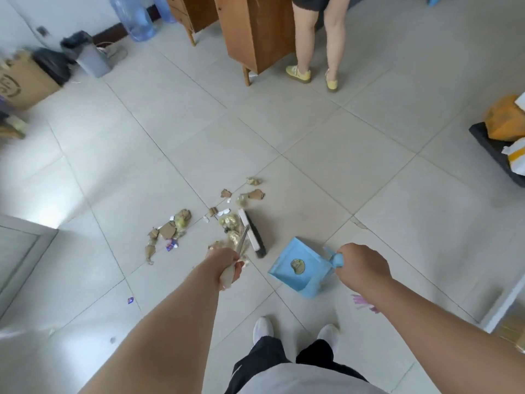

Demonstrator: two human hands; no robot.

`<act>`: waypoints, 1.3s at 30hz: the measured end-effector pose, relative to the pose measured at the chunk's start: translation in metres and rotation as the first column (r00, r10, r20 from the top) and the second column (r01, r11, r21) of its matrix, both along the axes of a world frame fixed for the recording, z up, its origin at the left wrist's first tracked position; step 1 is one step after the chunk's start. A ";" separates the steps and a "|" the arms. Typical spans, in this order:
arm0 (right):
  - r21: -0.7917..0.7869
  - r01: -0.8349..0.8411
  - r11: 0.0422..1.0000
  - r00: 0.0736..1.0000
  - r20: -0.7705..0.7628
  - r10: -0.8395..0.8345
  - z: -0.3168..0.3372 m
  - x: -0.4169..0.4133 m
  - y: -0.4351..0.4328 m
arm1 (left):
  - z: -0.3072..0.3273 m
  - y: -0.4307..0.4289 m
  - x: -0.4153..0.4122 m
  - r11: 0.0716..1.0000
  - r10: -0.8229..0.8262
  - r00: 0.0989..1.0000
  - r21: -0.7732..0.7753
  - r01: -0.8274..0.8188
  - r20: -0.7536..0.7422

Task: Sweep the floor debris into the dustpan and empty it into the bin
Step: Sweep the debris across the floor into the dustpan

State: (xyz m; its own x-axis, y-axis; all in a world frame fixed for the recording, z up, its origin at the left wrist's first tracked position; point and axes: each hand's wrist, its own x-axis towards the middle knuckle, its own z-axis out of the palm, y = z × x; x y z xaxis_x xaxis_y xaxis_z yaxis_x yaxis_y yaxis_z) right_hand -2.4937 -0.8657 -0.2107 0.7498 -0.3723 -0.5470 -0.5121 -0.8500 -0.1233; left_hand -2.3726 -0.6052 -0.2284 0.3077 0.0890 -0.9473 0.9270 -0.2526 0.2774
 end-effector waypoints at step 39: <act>0.020 0.128 0.992 0.991 0.036 -0.128 -0.014 0.168 -0.013 | -0.028 -0.071 0.240 0.982 0.024 0.999 -0.187 -0.016 0.042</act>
State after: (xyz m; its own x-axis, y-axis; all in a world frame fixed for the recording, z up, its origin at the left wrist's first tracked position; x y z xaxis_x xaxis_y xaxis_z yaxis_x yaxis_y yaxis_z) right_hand -2.3257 -0.8792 -0.2249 0.7165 -0.4571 -0.5270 -0.6113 -0.7754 -0.1584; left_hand -2.1327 -0.6761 -0.2567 0.3496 -0.0816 -0.9333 0.9171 -0.1739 0.3587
